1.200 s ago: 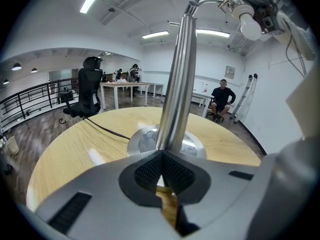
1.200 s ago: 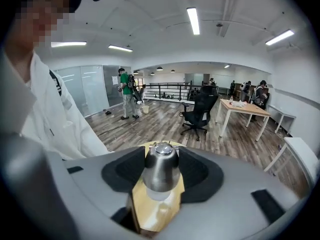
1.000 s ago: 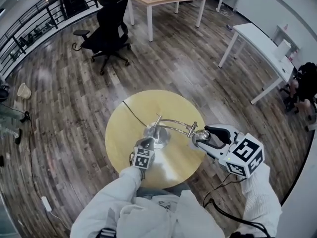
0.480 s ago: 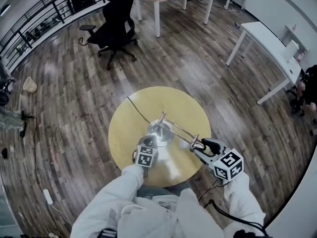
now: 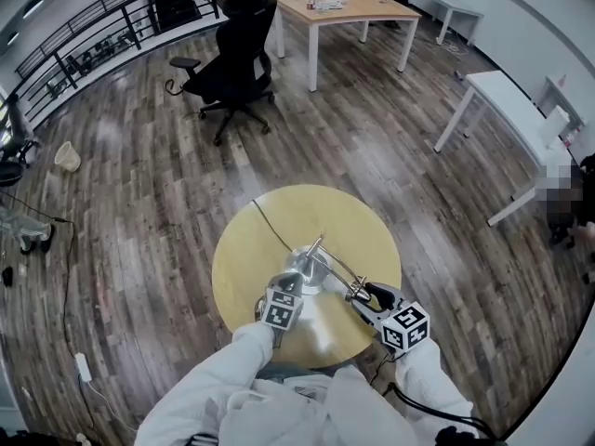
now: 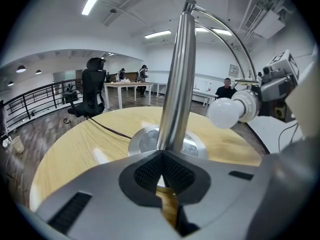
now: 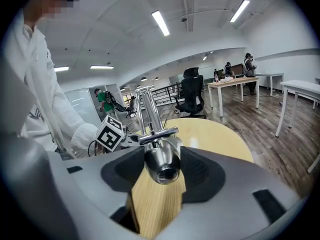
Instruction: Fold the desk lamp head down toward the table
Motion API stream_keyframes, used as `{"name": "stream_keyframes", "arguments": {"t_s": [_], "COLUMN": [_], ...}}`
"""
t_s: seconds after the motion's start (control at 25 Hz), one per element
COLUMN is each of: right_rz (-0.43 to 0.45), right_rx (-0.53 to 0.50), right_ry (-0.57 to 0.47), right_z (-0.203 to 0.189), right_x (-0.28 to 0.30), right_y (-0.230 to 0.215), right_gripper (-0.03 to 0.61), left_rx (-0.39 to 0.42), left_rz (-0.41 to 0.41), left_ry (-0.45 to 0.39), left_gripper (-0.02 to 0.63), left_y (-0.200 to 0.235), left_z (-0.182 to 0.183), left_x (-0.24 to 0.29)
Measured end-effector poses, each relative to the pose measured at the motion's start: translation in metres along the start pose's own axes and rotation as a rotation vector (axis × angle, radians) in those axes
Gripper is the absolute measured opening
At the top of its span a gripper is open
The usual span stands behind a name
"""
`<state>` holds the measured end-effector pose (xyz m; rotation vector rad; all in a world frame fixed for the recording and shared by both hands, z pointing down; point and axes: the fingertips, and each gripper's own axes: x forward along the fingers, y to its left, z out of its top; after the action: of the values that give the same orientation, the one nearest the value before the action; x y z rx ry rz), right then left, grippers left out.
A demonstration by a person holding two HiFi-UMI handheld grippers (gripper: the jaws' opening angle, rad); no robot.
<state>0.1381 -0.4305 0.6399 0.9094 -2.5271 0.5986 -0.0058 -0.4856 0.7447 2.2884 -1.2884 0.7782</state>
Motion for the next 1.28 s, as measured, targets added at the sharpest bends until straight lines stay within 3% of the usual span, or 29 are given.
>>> {"name": "stream_keyframes", "arguments": {"t_s": [1.04,1.28], "right_rz": [-0.003,-0.057], "right_rx": [0.025,-0.074], "right_ry": [-0.027,-0.049], "right_z": [-0.015,-0.008], "right_x": [0.032,0.024], "right_y": [0.001,0.002], "right_gripper": [0.221,0.221], "left_rx": [0.013,0.032], "left_rz": [-0.001,-0.004], "left_ry": [-0.024,0.003], "left_gripper": [-0.002,-0.002], "left_y": [-0.003,-0.005], "left_z": [-0.001,0.004], "left_x": [0.001,-0.003]}}
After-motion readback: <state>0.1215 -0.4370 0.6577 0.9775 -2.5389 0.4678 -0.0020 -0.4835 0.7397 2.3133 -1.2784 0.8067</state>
